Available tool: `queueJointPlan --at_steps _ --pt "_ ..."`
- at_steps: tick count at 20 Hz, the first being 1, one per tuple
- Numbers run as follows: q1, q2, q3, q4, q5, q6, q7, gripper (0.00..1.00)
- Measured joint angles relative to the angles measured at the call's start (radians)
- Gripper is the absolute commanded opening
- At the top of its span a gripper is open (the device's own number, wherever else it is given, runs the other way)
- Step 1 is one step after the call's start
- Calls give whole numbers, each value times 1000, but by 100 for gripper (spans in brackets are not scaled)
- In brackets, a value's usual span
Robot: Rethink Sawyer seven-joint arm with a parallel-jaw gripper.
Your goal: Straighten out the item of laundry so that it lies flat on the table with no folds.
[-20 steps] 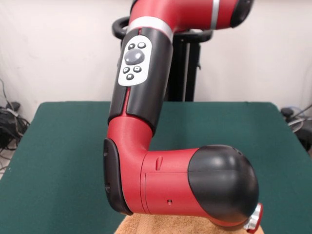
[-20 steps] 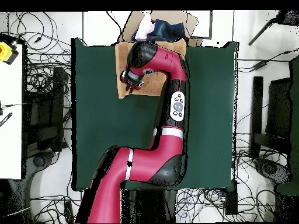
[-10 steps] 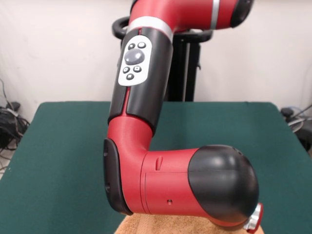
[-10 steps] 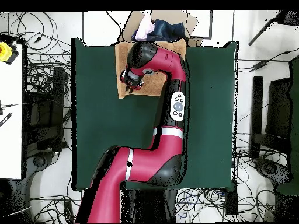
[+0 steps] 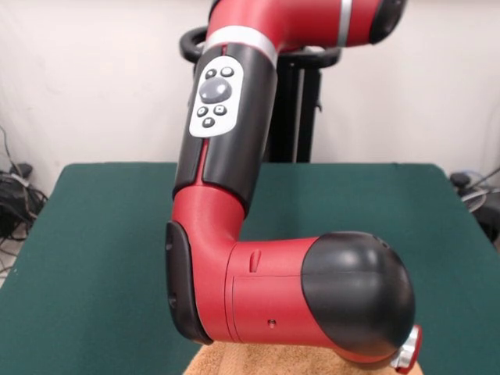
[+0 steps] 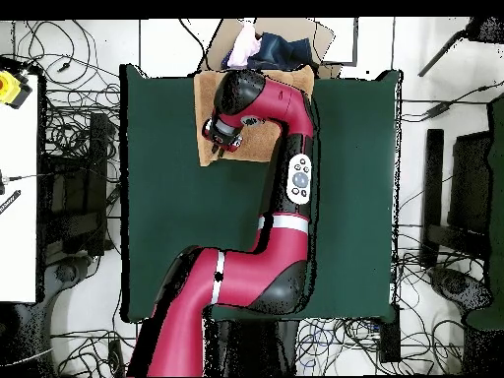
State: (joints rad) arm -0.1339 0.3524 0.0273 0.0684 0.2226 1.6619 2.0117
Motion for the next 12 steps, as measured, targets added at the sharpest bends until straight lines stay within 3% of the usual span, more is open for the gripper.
queueJointPlan --at_steps 6,12 --pt "-1 -36 0 63 0 -4 0 0" --pt "-9 -165 0 296 0 -84 0 0"
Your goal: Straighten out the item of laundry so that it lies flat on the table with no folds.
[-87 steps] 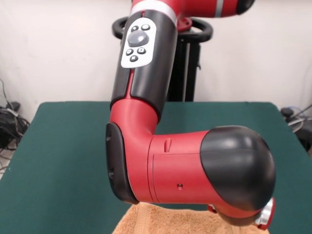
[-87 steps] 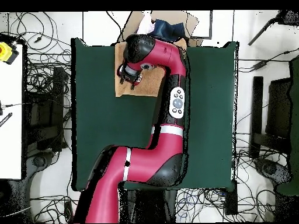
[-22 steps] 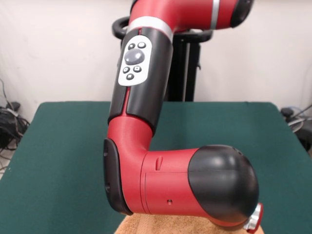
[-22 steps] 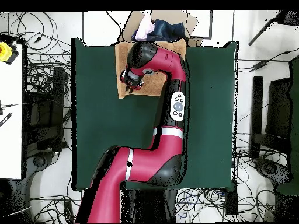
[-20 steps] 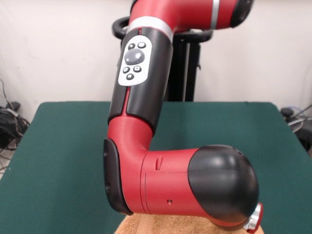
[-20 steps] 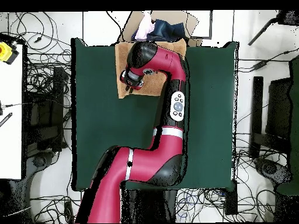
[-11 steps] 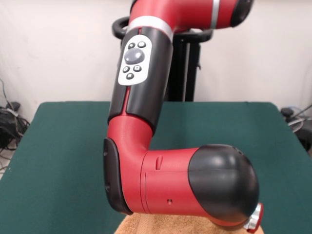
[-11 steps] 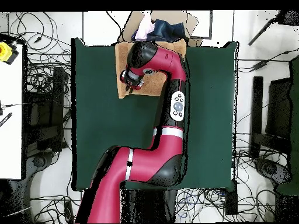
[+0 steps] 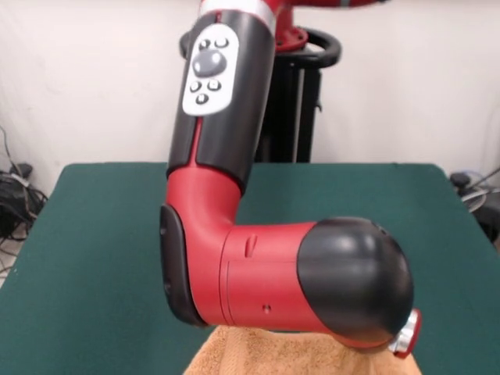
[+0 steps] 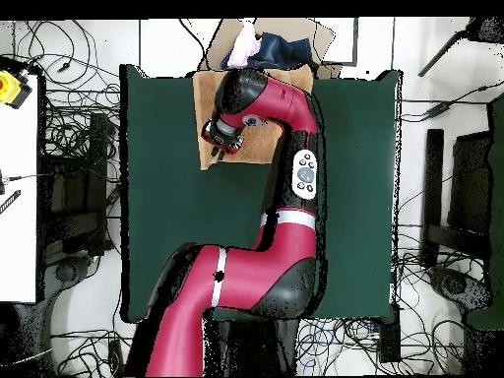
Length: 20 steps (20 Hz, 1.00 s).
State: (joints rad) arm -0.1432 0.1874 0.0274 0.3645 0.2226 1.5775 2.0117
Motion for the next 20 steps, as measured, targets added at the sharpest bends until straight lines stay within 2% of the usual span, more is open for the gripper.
queueJointPlan --at_steps 2,4,5,8,13,20 --pt "-5 -71 0 125 0 -60 0 0" --pt "-8 -103 0 179 0 -86 0 0" --pt "-11 -144 0 247 0 -119 0 0" --pt "-16 -195 0 320 -1 -145 0 0" --pt "-20 -230 0 349 -2 -146 0 0" --pt "-20 -225 0 338 -6 -143 0 0"
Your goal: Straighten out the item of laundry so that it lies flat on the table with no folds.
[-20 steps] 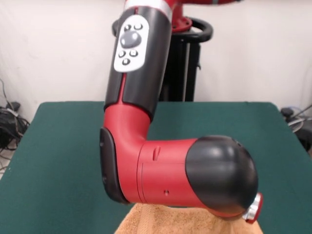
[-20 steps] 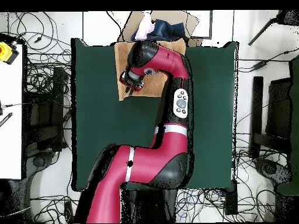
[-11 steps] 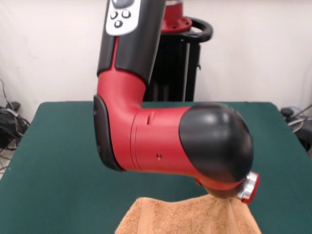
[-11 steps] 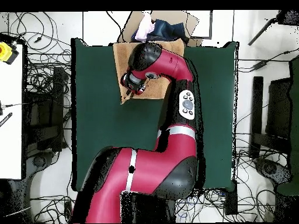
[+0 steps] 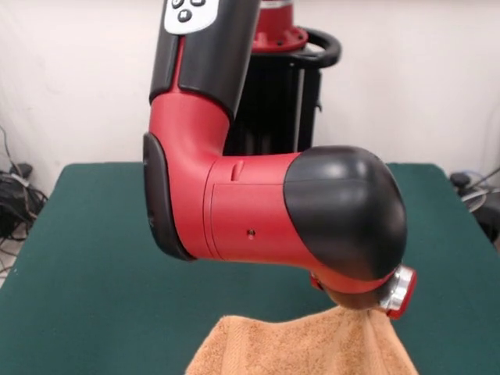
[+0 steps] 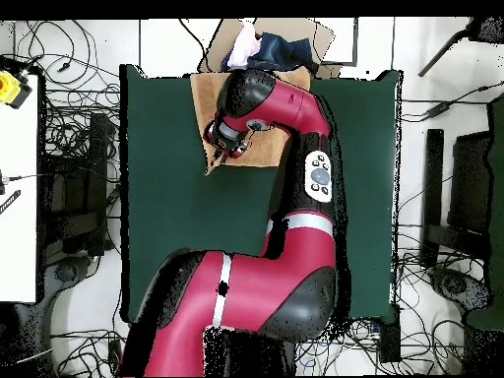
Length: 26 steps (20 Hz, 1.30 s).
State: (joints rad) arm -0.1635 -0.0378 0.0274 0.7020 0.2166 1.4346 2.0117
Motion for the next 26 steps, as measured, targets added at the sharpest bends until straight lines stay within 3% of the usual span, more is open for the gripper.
queueJointPlan --at_steps 10,15,26 --pt "-9 28 1 10 -3 2 0 0" --pt "-24 -16 1 105 -2 1 0 0" --pt "-33 -185 4 426 -1 -52 0 0"
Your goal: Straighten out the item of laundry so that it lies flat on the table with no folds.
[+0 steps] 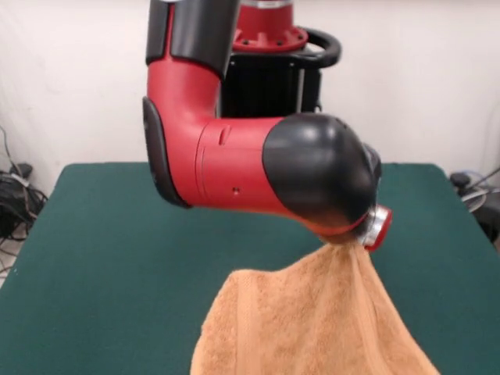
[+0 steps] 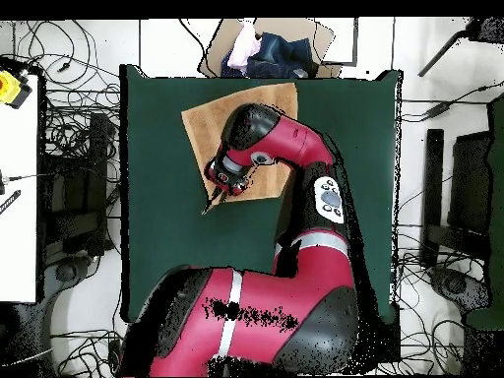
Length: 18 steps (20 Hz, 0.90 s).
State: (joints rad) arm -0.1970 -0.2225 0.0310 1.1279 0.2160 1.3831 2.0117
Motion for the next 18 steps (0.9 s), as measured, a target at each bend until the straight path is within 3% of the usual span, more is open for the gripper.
queueJointPlan --at_steps 8,18 --pt "0 -86 5 113 0 0 0 0" --pt "-2 -146 26 125 0 0 0 0"
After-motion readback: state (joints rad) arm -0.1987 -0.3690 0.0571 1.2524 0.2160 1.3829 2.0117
